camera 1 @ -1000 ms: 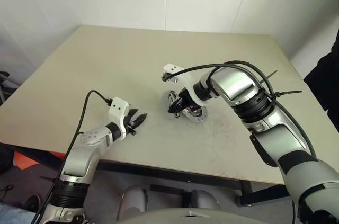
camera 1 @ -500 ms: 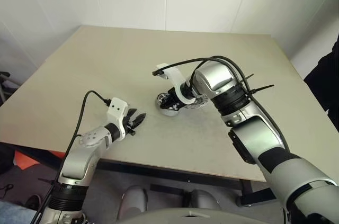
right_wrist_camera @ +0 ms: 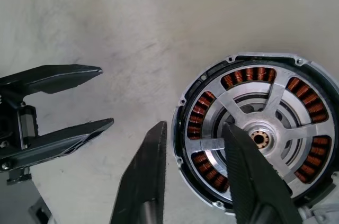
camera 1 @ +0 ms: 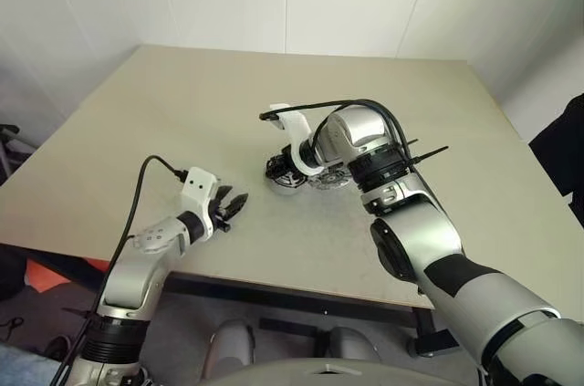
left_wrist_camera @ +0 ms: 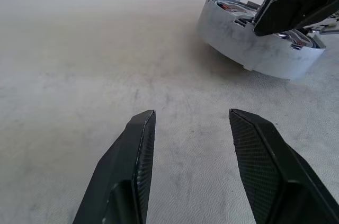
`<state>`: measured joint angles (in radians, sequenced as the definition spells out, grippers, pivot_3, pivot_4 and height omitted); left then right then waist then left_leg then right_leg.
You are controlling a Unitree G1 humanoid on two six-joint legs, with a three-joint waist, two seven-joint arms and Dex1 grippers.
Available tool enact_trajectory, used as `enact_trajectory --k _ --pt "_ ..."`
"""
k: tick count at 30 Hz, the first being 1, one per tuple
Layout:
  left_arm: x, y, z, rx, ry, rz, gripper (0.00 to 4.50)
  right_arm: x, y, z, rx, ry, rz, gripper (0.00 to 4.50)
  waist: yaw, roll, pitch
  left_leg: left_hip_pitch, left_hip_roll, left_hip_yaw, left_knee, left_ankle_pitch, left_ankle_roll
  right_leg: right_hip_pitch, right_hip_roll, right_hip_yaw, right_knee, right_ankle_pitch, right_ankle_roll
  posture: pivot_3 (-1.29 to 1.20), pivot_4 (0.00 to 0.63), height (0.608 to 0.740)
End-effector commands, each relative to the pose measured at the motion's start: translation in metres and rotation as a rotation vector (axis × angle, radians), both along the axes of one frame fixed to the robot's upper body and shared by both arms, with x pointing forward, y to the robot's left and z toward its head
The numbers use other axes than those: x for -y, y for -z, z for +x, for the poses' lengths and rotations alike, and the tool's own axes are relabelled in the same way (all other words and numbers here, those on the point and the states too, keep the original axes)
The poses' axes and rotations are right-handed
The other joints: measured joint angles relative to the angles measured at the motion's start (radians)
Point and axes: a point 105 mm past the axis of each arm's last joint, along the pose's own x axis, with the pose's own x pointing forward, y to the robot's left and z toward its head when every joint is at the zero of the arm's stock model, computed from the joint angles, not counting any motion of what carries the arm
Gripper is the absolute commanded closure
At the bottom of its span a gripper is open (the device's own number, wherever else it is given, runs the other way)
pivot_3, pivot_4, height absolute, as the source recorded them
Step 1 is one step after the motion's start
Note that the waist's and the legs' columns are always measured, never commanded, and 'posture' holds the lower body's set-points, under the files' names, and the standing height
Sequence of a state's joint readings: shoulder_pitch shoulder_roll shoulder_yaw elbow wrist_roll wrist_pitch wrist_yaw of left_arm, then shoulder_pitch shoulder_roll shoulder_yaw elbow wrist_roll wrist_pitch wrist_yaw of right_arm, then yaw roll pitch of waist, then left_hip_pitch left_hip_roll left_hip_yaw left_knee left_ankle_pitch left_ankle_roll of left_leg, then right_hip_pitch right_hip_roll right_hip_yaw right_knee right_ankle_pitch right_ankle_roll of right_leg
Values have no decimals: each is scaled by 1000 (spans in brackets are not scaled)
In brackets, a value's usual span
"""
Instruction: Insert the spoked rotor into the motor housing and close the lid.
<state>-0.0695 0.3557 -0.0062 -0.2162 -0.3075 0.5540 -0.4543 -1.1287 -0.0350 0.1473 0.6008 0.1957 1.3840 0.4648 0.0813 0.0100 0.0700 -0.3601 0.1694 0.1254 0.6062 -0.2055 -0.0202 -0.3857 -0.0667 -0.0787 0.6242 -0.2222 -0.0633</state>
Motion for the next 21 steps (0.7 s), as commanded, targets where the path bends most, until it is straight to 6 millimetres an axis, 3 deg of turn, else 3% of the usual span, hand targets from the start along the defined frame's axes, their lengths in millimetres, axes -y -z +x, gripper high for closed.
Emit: enact_trajectory --k 1,4,6,9,16,21 --pt "-3 -16 5 61 1 3 2167 8 -7 9 43 48 -38 1497 4 0 0 0 0 0 0 0 0 0 0 0 0 0 0 0 0 740" --pt "-4 -16 7 61 1 7 2167 3 -17 5 37 25 -7 461 13 0 0 0 0 0 0 0 0 0 0 0 0 2 -3 0 0 740" --pt "-5 -16 7 62 2 8 2167 -3 -29 2 42 3 26 39 15 1 0 0 0 0 0 0 0 0 0 0 0 1 -2 0 0 740" --pt "-5 -17 9 65 5 11 2167 -10 -46 -4 52 -29 80 39 14 1 0 -1 0 0 0 0 0 0 0 0 0 1 -1 0 0 740" --pt "-4 -19 15 72 17 15 2167 -19 -62 -18 106 -115 129 39 13 1 0 0 1 0 -5 1 -2 -2 2 1 -1 1 -2 0 0 740" --pt "-3 -20 17 76 25 14 2167 -16 -72 -9 263 -163 149 39 15 1 0 0 1 0 -6 1 -2 -2 3 1 -3 1 -1 0 0 740"
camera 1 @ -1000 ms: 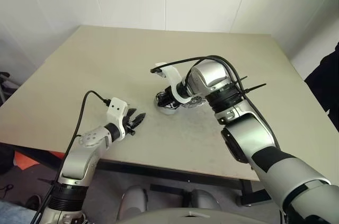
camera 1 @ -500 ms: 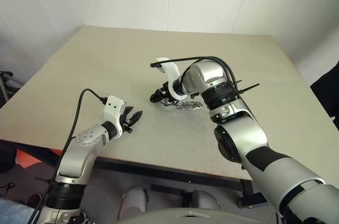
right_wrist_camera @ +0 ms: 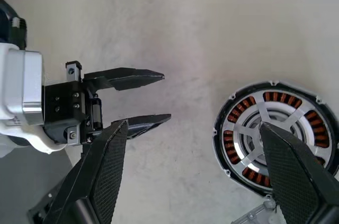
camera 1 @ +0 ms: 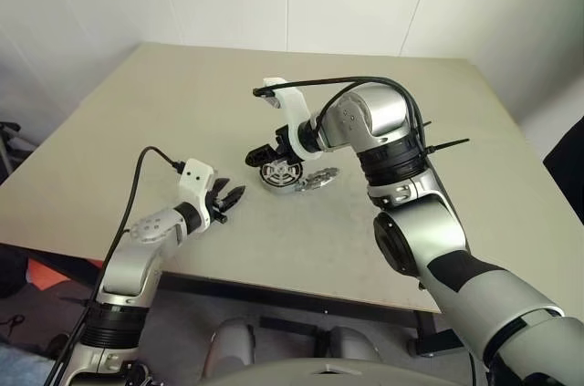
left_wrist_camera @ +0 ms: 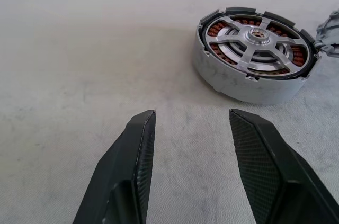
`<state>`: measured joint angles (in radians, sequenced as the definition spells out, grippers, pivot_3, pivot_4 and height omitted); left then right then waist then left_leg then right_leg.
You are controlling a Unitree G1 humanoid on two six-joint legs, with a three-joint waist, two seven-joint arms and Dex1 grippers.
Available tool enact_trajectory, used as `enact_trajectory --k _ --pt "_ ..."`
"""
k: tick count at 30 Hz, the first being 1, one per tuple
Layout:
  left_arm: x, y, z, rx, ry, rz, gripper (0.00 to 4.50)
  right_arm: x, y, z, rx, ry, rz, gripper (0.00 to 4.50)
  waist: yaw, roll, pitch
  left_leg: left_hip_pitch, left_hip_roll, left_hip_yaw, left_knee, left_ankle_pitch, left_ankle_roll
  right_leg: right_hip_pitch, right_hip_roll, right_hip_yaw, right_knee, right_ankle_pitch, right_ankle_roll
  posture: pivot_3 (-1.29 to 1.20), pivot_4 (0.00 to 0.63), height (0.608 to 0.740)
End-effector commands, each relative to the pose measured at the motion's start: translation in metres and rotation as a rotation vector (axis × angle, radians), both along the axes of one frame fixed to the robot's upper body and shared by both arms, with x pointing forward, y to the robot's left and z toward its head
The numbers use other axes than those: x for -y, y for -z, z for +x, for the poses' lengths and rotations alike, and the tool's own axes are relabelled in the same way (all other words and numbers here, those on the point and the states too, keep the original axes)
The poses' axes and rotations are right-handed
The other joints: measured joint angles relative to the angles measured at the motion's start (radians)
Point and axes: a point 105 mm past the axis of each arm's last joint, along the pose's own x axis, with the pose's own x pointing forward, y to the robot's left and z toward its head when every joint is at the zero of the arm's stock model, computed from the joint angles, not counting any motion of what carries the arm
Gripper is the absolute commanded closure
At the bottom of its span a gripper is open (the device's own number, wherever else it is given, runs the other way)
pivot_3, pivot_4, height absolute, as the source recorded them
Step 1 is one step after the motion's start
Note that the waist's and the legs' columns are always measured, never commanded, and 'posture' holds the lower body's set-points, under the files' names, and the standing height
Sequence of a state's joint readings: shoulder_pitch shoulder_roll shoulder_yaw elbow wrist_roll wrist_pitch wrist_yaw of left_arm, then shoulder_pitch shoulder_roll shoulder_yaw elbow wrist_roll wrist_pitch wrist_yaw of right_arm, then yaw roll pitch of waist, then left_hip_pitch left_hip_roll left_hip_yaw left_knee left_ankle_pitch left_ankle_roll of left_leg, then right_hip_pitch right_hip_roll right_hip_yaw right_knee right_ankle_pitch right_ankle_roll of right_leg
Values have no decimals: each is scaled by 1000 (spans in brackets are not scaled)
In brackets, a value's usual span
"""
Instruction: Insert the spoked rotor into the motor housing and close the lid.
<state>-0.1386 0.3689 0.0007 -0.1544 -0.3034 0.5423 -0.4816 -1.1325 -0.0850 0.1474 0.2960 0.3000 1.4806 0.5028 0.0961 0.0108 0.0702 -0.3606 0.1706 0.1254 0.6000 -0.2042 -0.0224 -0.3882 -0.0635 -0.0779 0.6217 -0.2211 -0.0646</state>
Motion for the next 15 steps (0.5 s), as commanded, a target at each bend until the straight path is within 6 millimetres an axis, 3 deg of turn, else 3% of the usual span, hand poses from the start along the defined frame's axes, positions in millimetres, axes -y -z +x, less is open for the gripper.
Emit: enact_trajectory --k 1,6,8,10,15 --pt "-1 -13 4 55 12 6 2167 2 -18 10 176 -38 25 39 0 0 0 0 0 0 0 0 0 0 0 0 0 0 0 0 0 740" --pt "-7 -16 4 57 18 11 2167 29 -33 24 533 -151 -46 39 5 0 0 0 0 0 0 0 0 1 0 0 -1 0 0 0 0 740" --pt "-10 -16 4 57 17 18 2167 44 -35 30 597 -153 -72 206 3 0 0 -1 0 0 0 0 0 1 0 0 0 1 -1 0 0 740" --pt "-13 -16 5 56 18 25 2167 66 -31 37 689 -161 -164 694 2 0 0 -1 0 0 0 0 0 0 0 0 0 2 -3 0 0 740" --pt "-13 -17 4 59 24 27 2167 113 -5 38 812 -249 -430 2520 3 -1 0 -3 0 0 1 0 1 1 0 0 -1 2 -4 0 0 740"
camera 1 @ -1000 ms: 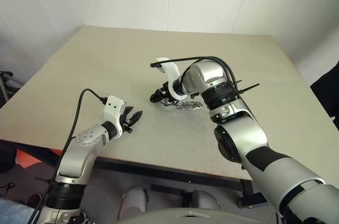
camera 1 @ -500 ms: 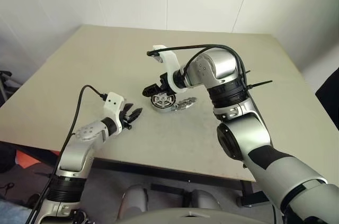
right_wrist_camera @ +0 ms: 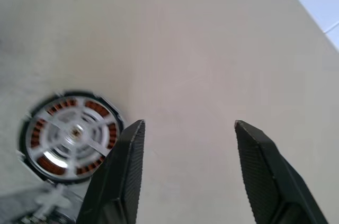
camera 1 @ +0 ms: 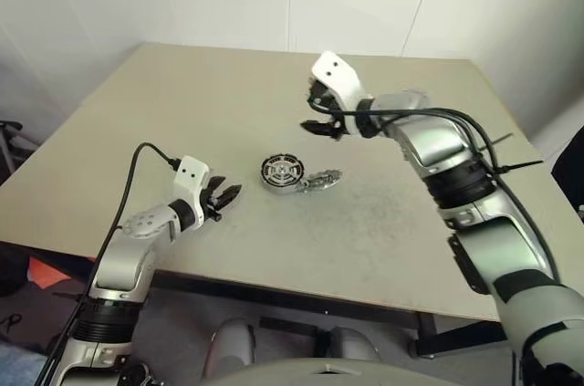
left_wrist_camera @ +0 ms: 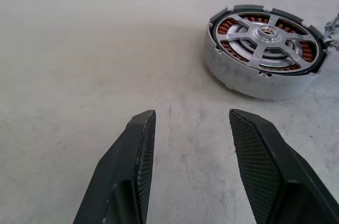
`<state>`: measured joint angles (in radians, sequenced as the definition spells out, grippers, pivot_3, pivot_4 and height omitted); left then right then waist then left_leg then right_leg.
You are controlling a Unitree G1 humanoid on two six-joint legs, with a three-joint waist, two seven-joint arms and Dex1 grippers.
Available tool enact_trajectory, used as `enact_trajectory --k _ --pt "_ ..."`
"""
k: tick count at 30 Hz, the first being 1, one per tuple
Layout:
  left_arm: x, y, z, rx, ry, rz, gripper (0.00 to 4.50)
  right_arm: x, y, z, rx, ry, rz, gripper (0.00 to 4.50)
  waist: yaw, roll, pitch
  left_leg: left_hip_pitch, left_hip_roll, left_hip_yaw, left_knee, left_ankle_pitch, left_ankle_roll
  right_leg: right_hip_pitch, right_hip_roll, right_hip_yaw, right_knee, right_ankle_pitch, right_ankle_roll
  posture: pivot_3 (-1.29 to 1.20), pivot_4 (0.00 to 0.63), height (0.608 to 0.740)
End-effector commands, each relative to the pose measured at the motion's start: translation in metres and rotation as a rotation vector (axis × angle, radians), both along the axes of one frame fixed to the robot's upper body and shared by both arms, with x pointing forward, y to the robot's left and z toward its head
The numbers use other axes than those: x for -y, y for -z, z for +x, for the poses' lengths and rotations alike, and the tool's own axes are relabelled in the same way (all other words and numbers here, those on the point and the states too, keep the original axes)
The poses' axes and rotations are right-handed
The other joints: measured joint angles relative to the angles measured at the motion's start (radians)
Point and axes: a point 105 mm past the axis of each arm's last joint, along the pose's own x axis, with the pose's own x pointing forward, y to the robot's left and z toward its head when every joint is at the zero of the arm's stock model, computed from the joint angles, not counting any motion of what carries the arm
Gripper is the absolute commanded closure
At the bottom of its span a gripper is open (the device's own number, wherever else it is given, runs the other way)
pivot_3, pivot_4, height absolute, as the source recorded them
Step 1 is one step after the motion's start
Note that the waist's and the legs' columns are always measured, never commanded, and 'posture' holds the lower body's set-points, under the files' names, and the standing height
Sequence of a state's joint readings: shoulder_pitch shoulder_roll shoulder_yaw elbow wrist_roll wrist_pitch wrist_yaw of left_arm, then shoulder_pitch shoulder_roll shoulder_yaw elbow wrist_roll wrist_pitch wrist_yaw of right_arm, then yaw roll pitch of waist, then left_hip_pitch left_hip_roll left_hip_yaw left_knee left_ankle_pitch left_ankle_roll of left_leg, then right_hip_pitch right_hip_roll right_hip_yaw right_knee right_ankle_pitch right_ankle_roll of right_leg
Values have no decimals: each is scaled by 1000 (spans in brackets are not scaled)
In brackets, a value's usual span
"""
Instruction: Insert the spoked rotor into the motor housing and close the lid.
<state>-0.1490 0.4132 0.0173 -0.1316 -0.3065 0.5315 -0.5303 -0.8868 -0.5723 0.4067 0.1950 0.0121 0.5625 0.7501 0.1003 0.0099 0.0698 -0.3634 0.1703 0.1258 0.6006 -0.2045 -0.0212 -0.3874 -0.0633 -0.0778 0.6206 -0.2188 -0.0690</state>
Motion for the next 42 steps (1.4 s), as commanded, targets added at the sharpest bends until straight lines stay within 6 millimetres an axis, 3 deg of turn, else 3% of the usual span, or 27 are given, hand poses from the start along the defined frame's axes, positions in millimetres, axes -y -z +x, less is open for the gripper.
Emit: enact_trajectory --k 1,4,12,14,16,22,27,36,42 --pt "-3 -15 4 58 5 1 2167 12 3 -4 93 -54 -130 2772 -1 0 0 -1 0 0 1 0 0 0 0 0 0 0 0 0 0 740" --pt "-5 -16 4 60 8 7 2167 29 17 -10 73 -58 -207 3779 -7 0 0 -3 0 0 1 0 1 -1 0 0 1 0 0 0 0 740" --pt "-7 -17 6 56 18 10 2167 55 53 -41 -52 -128 -330 3779 -4 0 0 -2 1 0 3 -2 5 0 0 0 0 0 0 0 0 740" --pt "-7 -17 6 56 19 11 2167 54 59 -54 -95 -177 -330 4098 -3 0 0 -2 1 0 4 -3 7 1 0 0 1 0 -1 0 0 740" --pt "-7 -17 6 55 19 12 2167 49 63 -65 -128 -221 -321 4488 -3 0 0 -2 1 0 4 -3 7 1 0 0 1 0 -1 0 0 740" --pt "-6 -18 7 57 20 13 2167 29 66 -90 -173 -354 -287 4488 -3 0 0 -1 1 0 4 -3 8 2 1 0 1 0 0 0 0 740" --pt "-5 -18 8 60 17 9 2167 6 56 -86 -175 -355 -187 4488 -4 0 0 0 2 0 6 -3 8 3 1 0 2 0 -1 0 0 740" --pt "-8 -18 5 62 -1 7 2167 -35 20 -72 -116 -357 -27 4488 -3 0 0 3 2 0 6 -3 8 2 0 0 2 1 -2 0 0 740" --pt "-6 -18 3 64 -1 11 2167 -55 17 -65 -87 -385 -9 4488 -5 0 0 3 2 0 6 -3 8 2 1 0 3 1 -2 0 0 740"
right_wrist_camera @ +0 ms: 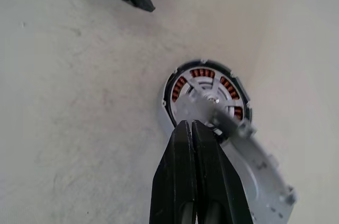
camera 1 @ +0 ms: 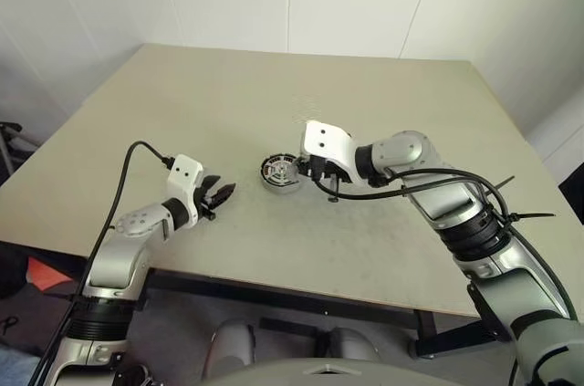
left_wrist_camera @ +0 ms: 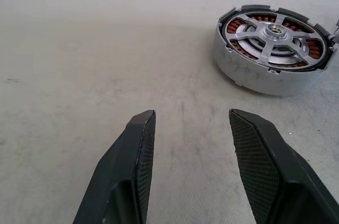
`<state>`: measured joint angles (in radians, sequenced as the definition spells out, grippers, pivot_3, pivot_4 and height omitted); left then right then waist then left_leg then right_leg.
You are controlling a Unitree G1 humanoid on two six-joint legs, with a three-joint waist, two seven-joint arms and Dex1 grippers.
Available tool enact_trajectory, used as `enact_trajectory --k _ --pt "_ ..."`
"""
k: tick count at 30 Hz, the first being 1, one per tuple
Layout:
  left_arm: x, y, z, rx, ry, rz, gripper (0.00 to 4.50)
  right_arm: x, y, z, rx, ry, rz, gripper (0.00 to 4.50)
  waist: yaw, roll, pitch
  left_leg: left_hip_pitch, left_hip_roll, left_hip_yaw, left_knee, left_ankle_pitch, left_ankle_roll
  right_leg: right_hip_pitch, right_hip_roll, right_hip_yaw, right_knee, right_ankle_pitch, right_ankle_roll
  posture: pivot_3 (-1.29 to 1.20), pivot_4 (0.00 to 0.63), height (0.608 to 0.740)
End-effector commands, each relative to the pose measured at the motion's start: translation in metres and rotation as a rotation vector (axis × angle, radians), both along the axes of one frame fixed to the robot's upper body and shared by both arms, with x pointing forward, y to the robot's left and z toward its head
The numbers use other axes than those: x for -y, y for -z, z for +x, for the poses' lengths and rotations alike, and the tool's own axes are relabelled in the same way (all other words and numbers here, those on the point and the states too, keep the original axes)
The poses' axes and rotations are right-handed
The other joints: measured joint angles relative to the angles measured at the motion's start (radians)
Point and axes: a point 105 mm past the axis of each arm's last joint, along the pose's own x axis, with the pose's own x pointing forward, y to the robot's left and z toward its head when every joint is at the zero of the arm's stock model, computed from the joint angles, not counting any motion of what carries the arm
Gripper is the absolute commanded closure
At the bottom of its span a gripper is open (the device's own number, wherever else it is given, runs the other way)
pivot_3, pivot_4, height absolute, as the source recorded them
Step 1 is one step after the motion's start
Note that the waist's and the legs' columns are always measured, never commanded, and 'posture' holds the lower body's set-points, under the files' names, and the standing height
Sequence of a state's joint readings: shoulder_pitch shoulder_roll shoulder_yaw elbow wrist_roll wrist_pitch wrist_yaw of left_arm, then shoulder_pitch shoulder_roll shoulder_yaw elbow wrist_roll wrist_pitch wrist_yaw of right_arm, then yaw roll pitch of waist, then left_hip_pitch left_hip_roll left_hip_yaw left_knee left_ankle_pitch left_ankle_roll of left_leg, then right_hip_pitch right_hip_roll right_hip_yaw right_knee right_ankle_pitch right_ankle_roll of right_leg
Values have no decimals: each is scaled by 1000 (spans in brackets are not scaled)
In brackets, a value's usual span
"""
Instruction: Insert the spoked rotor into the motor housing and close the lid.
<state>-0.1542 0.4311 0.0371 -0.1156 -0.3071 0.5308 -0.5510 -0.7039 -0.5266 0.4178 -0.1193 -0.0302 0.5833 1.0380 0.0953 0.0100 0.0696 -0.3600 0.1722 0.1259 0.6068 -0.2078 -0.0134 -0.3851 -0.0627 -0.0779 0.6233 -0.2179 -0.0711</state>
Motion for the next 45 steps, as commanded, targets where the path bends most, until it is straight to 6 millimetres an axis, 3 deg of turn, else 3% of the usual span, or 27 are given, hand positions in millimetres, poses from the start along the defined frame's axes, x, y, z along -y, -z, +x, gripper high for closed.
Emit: enact_trajectory --k 1,11,17,23,28,33,36,40,45 --pt "3 -18 2 71 8 2 2167 -12 -11 9 64 -7 24 4488 -1 0 0 0 0 0 0 0 0 0 0 0 0 0 0 0 0 740" --pt "4 -19 -1 73 5 2 2167 -33 -11 23 82 9 77 4488 -1 0 0 0 0 0 0 0 -1 0 0 0 0 0 0 0 0 740" --pt "4 -19 0 71 6 1 2167 -31 -22 13 68 -14 112 4488 -1 0 0 0 0 0 0 0 -1 0 0 0 0 0 0 0 0 740" --pt "5 -18 1 68 12 0 2167 -12 -37 -11 98 -85 74 4488 2 0 0 0 0 0 0 0 0 1 0 0 -1 0 0 0 0 740" --pt "8 -17 2 66 19 -6 2167 9 -55 5 188 4 41 4488 -1 0 0 0 1 0 0 1 -1 1 1 1 0 -2 4 0 0 740" --pt "11 -16 3 66 30 -9 2167 41 -45 30 246 121 -70 4488 2 0 0 4 1 0 0 1 -2 3 1 1 0 -3 5 0 0 740" --pt "11 -16 3 65 31 -9 2167 52 -41 34 247 144 -97 4488 1 0 0 3 1 0 0 1 -2 2 2 1 0 -2 4 0 0 740" --pt "11 -16 3 65 32 -6 2167 74 -19 34 231 159 -200 4488 1 0 0 2 1 0 0 1 -1 2 2 1 -1 0 -1 0 0 740" --pt "10 -16 3 65 32 -3 2167 69 -9 20 186 96 -199 4488 0 0 0 1 1 0 0 0 0 1 2 1 -2 1 -1 0 0 740"
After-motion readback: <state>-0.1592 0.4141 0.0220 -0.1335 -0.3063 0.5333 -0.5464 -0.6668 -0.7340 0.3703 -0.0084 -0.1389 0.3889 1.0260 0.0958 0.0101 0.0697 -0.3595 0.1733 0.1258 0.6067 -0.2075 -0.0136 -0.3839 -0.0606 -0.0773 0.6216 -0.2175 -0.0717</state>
